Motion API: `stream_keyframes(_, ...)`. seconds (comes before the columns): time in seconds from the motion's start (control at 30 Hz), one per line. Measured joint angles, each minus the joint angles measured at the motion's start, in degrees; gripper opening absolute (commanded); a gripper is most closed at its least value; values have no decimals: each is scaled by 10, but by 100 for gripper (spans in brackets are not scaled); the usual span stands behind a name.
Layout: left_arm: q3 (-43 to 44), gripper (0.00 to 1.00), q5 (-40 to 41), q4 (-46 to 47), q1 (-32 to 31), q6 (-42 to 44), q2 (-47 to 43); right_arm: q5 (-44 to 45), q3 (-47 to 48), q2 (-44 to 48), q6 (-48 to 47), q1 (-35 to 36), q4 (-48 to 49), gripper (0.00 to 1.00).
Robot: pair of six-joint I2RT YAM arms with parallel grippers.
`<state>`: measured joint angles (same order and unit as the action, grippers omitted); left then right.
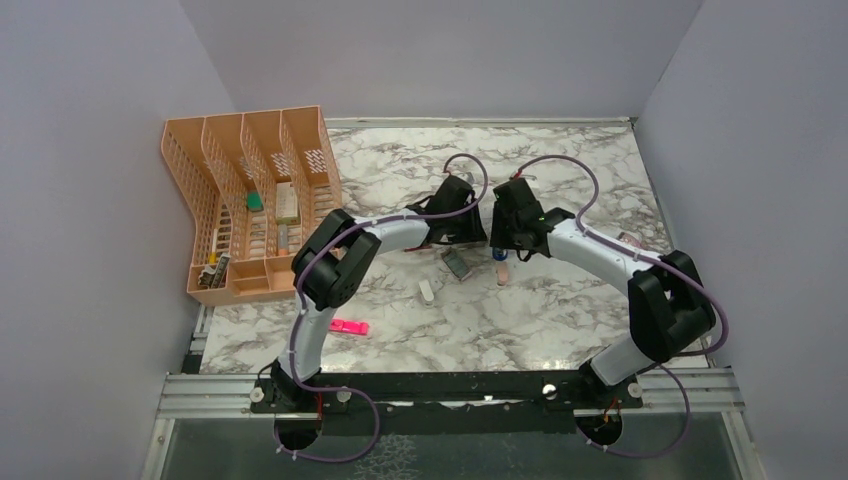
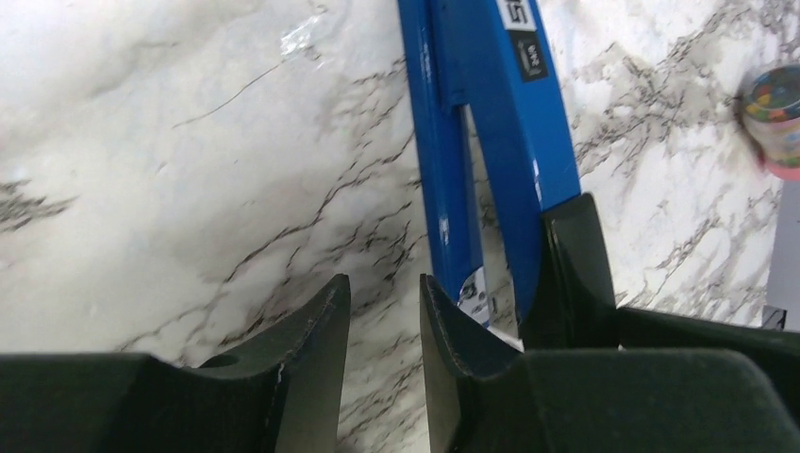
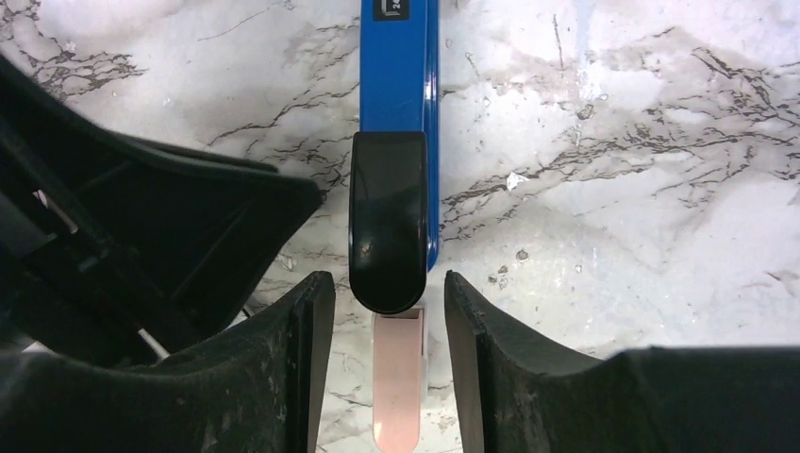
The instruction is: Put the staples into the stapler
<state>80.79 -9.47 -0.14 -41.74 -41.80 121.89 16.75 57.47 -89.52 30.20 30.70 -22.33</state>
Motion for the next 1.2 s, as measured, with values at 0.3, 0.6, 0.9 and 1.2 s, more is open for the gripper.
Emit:
stream_keyframes(0.3, -34, 34, 18, -26, 1, 22, -62, 5, 3, -2, 2, 0, -11, 29)
stream_keyframes(0.6, -52, 35, 23, -26, 2, 35, -132, 4, 7, -38, 9, 0, -5, 29)
stream_keyframes(0.9, -87, 52, 49, -39, 1, 53, -202, 13, 25, -2, 7, 0, -28, 60)
stream_keyframes(1.2, -186, 77, 137, -78, 2, 87, -384, 38, 42, 223, -3, 0, -49, 100)
